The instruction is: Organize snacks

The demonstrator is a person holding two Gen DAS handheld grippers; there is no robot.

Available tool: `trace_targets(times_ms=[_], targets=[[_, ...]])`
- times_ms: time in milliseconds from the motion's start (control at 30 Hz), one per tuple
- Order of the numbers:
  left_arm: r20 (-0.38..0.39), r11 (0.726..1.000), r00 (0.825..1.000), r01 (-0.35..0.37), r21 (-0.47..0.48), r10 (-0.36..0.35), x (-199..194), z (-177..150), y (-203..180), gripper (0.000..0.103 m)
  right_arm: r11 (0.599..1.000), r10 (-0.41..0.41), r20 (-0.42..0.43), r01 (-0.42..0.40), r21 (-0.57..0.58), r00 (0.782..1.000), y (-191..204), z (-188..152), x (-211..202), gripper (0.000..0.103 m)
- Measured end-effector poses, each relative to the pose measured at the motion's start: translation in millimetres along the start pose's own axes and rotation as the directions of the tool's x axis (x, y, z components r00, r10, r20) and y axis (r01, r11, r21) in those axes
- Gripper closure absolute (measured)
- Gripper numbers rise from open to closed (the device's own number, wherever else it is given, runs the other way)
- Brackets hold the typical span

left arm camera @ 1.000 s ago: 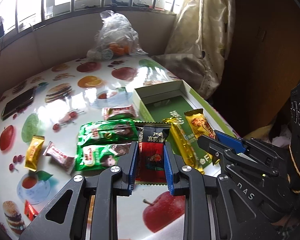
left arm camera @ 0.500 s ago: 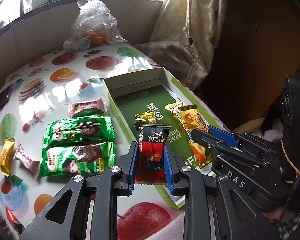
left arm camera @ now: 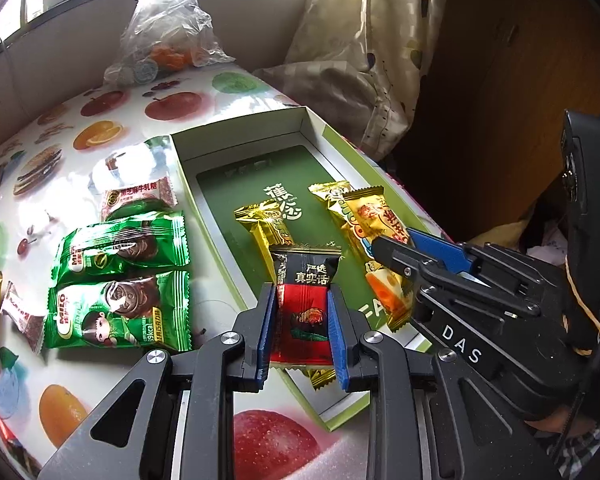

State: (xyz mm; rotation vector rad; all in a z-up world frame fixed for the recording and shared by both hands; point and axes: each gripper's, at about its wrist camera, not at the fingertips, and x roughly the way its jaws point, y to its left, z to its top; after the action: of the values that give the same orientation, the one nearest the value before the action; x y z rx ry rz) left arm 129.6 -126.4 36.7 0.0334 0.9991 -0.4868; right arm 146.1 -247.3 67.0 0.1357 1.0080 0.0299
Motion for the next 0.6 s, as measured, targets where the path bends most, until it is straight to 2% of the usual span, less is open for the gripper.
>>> trace_targets(times_ms=[600], targets=[[-0.005, 1.0, 1.0, -0.007, 0.014, 0.007, 2.1, -0.5, -4.6, 0.077, 1.0, 0.009, 0.014, -0.009, -0.004, 1.0, -1.0, -1.2, -0.7, 0.077]])
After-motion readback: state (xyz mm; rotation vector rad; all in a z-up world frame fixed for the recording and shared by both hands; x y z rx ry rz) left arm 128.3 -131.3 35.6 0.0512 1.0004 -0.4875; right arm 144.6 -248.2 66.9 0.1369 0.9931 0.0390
